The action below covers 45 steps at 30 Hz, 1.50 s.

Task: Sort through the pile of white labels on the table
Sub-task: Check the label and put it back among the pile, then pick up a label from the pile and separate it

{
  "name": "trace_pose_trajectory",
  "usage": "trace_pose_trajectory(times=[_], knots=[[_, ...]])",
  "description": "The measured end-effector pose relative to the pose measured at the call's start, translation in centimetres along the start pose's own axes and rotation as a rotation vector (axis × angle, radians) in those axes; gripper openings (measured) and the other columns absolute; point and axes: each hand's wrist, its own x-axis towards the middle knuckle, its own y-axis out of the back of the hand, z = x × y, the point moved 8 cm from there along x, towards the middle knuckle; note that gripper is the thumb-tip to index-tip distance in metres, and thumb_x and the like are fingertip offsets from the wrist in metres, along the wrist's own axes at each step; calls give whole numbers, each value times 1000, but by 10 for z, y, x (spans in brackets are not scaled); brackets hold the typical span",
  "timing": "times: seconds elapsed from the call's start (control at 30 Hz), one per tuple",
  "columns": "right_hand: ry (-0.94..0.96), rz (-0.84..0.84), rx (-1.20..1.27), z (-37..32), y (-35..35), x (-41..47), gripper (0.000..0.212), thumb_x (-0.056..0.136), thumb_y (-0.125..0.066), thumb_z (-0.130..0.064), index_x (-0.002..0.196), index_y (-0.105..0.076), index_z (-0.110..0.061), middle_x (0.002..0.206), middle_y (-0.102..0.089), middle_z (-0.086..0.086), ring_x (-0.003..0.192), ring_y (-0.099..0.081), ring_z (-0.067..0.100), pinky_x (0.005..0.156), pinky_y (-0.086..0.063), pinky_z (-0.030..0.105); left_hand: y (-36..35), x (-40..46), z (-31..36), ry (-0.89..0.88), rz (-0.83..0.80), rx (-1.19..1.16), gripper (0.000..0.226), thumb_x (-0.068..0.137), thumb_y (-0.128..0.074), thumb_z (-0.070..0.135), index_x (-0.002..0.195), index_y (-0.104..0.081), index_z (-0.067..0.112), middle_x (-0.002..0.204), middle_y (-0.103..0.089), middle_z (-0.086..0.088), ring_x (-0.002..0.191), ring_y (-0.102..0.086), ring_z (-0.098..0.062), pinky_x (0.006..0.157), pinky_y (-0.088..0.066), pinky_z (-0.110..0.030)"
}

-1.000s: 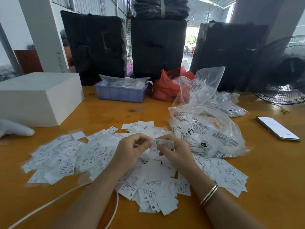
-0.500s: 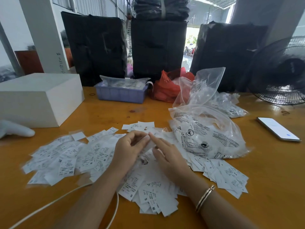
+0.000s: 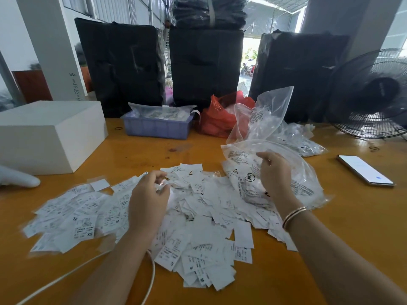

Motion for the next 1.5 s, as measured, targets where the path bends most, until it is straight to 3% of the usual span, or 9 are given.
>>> trace_pose_trajectory(times=[0.2,0.53,0.63,0.73,1.0,1.13,1.3,1.4,1.5], knots=[[-72,-425,-678,49,-31,24,32,91,-57,-34,94,-71,-5,95,-67,11,79,-54,23,67,-41,27,5,3,4,-87,32,285,32,83,-68,15,115,-63,14,120,-57,-6,109,-52,-25,84,-46,-38],[-194,-223,-183,47,-22,23,41,89,-63,-24,52,-49,-11,50,-47,1,53,-43,17,55,-35,29,-12,-7,22,-224,-61,145,19,84,-67,11,103,-68,16,106,-64,2,103,-55,-18,85,-39,-27],[-173,-104,-29,38,-9,21,39,92,-58,-22,65,-57,6,59,-46,10,56,-38,19,52,-28,28,-14,-8,23,-225,-83,117,19,85,-66,10,103,-68,16,107,-64,3,106,-54,-16,88,-36,-26],[-121,-91,171,8,-2,7,25,92,-58,-25,81,-68,-5,67,-60,3,55,-47,11,47,-36,17,-18,-12,28,-254,-120,42,19,88,-63,11,104,-67,19,108,-61,9,106,-47,-4,92,-34,-22],[-254,-613,734,-46,-54,-91,12,89,-60,-23,86,-71,-19,71,-70,2,43,-49,6,42,-40,15,-36,-23,36,-100,-421,-377,30,89,-41,55,108,-58,41,107,-63,23,98,-55,11,80,-42,-13],[-205,-678,665,-51,-67,-109,15,92,-59,-23,84,-71,-19,67,-68,0,40,-46,6,39,-36,17,-41,-26,34,-68,-484,-395,38,83,-45,65,108,-60,41,97,-66,21,88,-58,8,72,-41,-13],[-132,-687,600,-54,-73,-113,19,94,-56,-24,84,-71,-17,56,-61,-6,37,-45,7,36,-34,18,-42,-22,31,-73,-430,-340,12,86,-68,25,88,-63,36,75,-65,16,74,-59,2,64,-46,-15],[-147,-574,616,-48,-73,-104,18,96,-52,-24,93,-70,-21,69,-65,-4,48,-51,7,44,-39,17,-33,-17,25,-27,-311,-361,11,85,-69,20,82,-64,30,74,-66,10,72,-60,-1,63,-47,-12],[31,-452,213,-44,-74,-89,18,96,-52,-22,104,-68,-22,92,-66,-10,59,-52,0,52,-38,9,-23,-11,17,35,-173,-383,10,86,-67,21,80,-64,28,76,-65,12,74,-60,1,62,-47,-10]])
